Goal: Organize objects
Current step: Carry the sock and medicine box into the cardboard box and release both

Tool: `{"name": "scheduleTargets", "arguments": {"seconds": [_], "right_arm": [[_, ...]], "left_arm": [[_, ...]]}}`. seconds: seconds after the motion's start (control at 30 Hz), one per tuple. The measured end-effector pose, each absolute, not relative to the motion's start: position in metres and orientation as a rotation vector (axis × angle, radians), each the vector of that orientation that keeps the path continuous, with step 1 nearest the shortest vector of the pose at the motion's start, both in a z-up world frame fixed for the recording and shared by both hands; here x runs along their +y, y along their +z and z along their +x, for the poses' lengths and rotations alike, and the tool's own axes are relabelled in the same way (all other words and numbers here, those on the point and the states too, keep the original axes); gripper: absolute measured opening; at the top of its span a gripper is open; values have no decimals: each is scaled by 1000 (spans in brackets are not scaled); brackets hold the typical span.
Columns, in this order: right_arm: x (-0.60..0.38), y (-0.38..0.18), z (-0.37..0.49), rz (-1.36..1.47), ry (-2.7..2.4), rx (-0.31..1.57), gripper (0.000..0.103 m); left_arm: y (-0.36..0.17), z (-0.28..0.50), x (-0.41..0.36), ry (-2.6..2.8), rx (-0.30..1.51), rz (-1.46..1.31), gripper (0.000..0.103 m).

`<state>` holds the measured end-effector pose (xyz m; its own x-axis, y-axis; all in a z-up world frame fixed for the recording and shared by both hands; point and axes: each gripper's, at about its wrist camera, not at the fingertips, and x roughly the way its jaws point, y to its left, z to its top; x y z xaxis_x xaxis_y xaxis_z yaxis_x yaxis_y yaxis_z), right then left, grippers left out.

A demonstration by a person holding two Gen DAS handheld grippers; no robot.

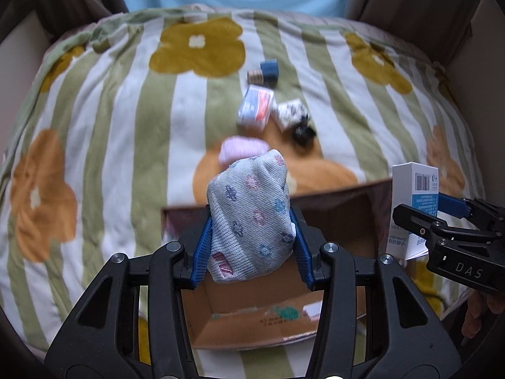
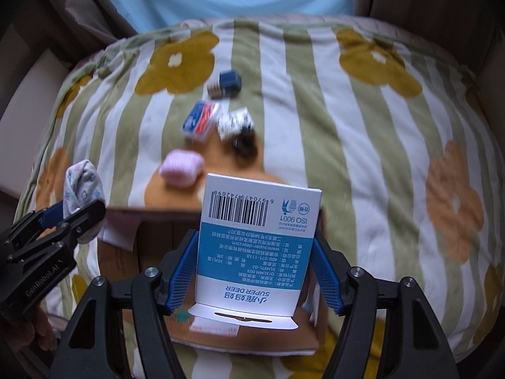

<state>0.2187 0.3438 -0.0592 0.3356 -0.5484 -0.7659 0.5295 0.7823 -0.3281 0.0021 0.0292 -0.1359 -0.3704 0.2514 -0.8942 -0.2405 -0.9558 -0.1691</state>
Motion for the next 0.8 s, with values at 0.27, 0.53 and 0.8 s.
{"name": "scheduleTargets", "arguments": {"seconds": [0.27,0.53,0.8], "right_arm": [[338,-103,206,-49,-691,1028,64],[322,-123,208,-10,-718,1024,64],[313,-126,209,-13,-770,1054,66]], "left_arm": [[-183,25,29,2361,10,-1609,42],[-219,26,30,2350,20,-1671,42],[-207,28,30,2394,100,-1582,88]]}}
